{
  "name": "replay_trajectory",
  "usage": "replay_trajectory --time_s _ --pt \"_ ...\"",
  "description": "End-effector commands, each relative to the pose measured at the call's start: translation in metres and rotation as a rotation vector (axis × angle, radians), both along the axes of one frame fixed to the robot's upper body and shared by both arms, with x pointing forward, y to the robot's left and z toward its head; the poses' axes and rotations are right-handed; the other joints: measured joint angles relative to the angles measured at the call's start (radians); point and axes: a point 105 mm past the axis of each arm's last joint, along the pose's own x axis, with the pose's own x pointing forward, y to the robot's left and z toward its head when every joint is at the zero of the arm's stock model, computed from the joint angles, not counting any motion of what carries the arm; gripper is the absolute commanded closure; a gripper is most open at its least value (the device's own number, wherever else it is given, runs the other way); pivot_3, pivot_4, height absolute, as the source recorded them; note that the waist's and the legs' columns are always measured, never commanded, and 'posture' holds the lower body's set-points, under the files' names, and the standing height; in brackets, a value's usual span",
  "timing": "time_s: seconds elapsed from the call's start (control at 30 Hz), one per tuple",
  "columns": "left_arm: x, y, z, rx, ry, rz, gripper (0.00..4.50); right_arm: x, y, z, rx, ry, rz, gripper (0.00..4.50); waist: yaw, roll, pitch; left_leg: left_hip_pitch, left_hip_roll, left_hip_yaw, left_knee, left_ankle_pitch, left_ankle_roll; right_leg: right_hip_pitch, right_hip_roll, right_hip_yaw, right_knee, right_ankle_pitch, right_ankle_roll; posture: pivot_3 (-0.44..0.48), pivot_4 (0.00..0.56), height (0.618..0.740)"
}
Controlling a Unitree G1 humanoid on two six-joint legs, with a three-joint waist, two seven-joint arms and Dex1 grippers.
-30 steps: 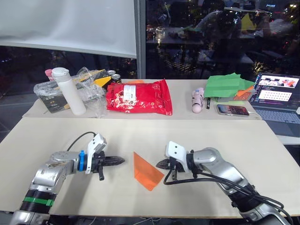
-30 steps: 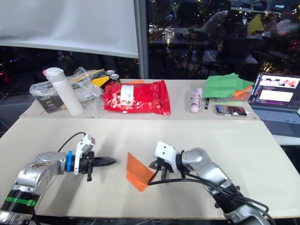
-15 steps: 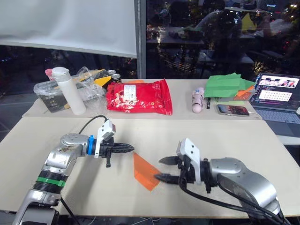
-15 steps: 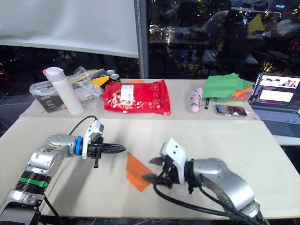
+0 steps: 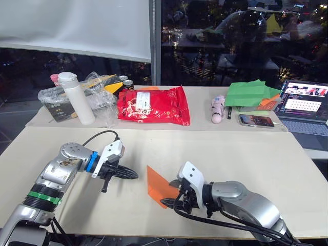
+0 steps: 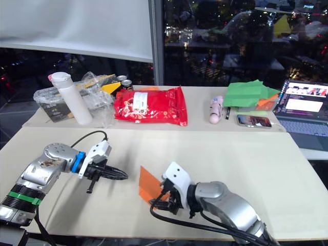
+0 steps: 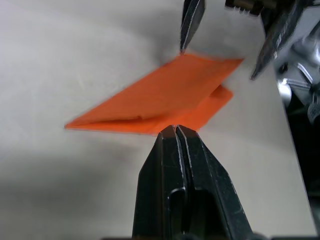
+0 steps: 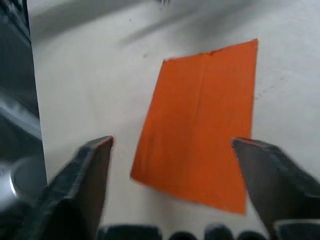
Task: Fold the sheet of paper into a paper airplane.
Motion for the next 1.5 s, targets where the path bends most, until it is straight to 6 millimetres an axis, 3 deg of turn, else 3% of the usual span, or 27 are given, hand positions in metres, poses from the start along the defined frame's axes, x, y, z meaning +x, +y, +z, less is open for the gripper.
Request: replay_trajectory --time_s 0.03,0.27,0.4,0.57,0.83,1.13,1.5 --pt "-0.002 0.005 0.004 0.020 -0.010 -0.011 4.50 0.001 0.000 0.005 0.005 -0.039 -0.003 2.10 0.000 0.000 0.000 0.000 0.000 0.000 0.000 0.000 0.000 0.000 0.000 0.000 0.000 0.000 0.000 0.000 0.150 0.712" --pt "0.015 0.000 0.012 -0.025 -0.072 0.047 4.50 0.010 -0.009 0.011 -0.076 -0.167 0.046 4.45 0.001 0.000 0.000 0.000 0.000 0.000 0.001 0.000 0.000 -0.002 0.000 0.000 0.000 -0.001 -0.002 0.000 0.150 0.712" --pt "0.025 -0.003 0.014 -0.050 -0.127 0.077 4.50 0.021 -0.024 0.015 -0.177 -0.312 0.104 4.45 0.001 0.000 0.000 0.000 0.000 0.001 0.001 0.000 0.000 -0.002 0.000 0.000 0.000 0.000 0.000 0.000 0.150 0.712" --pt "0.042 -0.009 0.011 -0.092 -0.181 0.167 4.50 0.017 -0.039 0.014 -0.256 -0.408 0.240 4.45 0.004 0.000 0.000 0.000 0.000 0.001 0.001 0.000 0.000 0.001 0.000 0.000 0.000 0.001 0.001 0.000 0.150 0.712" --pt "0.028 -0.040 -0.005 -0.150 -0.159 0.093 4.50 0.005 -0.053 0.010 -0.267 -0.378 0.384 4.45 0.001 0.001 0.000 0.001 0.000 0.000 0.004 0.000 0.000 0.007 0.000 0.000 0.000 0.001 0.001 0.000 0.150 0.712" --pt "0.009 -0.063 -0.023 -0.178 -0.132 -0.021 4.50 0.008 -0.057 0.009 -0.278 -0.382 0.473 4.45 0.002 0.001 0.000 0.002 0.000 0.000 0.005 0.000 0.000 0.008 0.000 0.000 0.000 0.001 0.002 0.000 0.150 0.712" --pt "-0.011 -0.075 -0.071 -0.026 -0.134 -0.103 4.50 0.010 -0.057 0.004 -0.249 -0.334 0.447 4.45 0.003 0.002 0.000 0.002 0.000 0.000 0.006 0.000 0.000 0.009 0.000 0.000 0.000 0.001 0.002 0.000 0.150 0.712"
